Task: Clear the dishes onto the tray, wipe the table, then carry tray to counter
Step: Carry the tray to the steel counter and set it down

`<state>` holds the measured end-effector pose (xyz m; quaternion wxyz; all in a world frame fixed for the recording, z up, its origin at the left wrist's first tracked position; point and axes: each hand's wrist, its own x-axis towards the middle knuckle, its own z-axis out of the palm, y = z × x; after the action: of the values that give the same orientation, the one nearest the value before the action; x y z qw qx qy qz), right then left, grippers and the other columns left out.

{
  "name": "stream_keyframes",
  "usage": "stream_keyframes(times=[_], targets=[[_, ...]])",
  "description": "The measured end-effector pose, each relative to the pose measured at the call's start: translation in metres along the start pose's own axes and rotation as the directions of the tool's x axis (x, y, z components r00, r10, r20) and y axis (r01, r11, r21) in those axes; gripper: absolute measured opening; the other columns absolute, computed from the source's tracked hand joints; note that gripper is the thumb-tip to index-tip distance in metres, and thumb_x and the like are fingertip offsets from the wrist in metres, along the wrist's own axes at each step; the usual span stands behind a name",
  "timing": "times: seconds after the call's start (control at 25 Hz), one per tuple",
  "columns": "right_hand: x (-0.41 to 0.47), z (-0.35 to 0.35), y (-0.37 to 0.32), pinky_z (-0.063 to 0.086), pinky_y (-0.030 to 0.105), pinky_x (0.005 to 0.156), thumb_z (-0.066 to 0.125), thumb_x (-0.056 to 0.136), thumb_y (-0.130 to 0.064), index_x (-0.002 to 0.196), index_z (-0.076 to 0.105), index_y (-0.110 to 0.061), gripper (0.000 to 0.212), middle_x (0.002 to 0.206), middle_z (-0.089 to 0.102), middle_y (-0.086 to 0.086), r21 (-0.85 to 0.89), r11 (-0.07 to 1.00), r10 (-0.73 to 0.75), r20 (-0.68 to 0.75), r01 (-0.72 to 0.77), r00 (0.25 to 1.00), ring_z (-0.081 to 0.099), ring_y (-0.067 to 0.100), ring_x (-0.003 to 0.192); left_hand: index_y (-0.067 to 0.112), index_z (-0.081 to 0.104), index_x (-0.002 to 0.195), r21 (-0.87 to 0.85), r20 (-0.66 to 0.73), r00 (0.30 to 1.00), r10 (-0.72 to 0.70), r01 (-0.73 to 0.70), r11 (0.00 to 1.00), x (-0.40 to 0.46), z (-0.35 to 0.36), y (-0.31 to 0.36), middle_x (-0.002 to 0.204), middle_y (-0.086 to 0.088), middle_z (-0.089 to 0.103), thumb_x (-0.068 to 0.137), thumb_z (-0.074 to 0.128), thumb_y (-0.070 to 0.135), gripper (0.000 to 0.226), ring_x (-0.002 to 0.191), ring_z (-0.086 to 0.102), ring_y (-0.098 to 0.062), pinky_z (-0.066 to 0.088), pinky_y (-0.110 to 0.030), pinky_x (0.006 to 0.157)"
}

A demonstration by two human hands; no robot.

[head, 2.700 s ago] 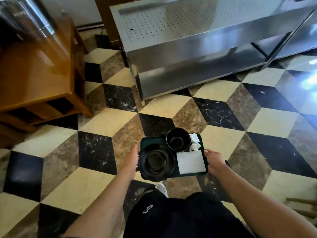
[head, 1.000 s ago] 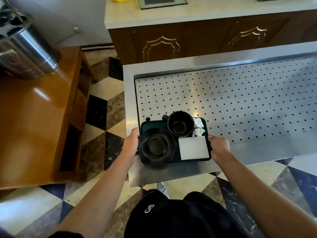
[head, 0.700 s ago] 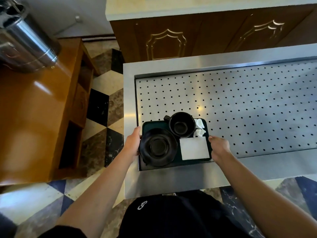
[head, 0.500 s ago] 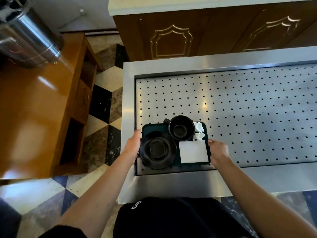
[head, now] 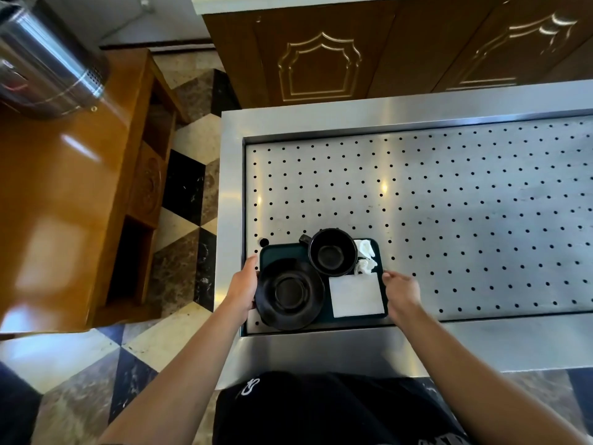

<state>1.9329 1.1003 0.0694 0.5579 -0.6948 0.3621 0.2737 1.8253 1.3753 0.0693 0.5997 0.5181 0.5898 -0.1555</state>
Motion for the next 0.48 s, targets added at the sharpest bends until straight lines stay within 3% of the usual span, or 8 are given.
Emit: stream_keyframes(times=[0.16, 0.32, 0.48], targets=[[0.004, -0.002, 0.005, 0.050, 0.022, 0.066, 0.048, 0.102, -0.005, 0.125, 0.067, -0.004, 0.030, 0.087, 0.068, -0.003, -0.041, 0.999, 0.007, -0.009, -0.008, 1.000, 0.064, 0.011, 0.078, 0.012, 0.057, 0.131, 0.041, -0.008, 1.000, 0.011, -0.010, 0.999, 0.006, -0.001, -0.005, 0.121, -0.010, 0.067, 0.101, 0.038, 0.064, 0.063, 0.114, 0.063, -0.029, 0.050, -0.044, 0.102], [0.005, -0.003, 0.009, 0.053, 0.030, 0.081, 0.047, 0.102, -0.006, 0.121, 0.069, -0.006, 0.029, 0.092, 0.069, -0.002, -0.118, 0.993, -0.019, -0.032, 0.015, 0.999, 0.060, 0.010, 0.074, 0.009, 0.057, 0.130, 0.047, -0.003, 1.000, 0.021, -0.021, 0.999, 0.009, -0.003, -0.011, 0.121, -0.008, 0.067, 0.098, 0.041, 0.067, 0.068, 0.113, 0.063, -0.027, 0.050, -0.043, 0.104], [-0.001, -0.005, 0.007, 0.045, 0.027, 0.080, 0.046, 0.101, -0.007, 0.119, 0.071, -0.009, 0.031, 0.098, 0.069, 0.001, -0.286, 0.954, -0.113, -0.055, 0.092, 0.992, 0.054, 0.007, 0.070, 0.011, 0.053, 0.140, 0.039, 0.020, 0.999, 0.030, -0.031, 0.999, 0.003, -0.003, -0.013, 0.120, -0.006, 0.063, 0.101, 0.040, 0.063, 0.065, 0.114, 0.060, -0.026, 0.048, -0.042, 0.100]])
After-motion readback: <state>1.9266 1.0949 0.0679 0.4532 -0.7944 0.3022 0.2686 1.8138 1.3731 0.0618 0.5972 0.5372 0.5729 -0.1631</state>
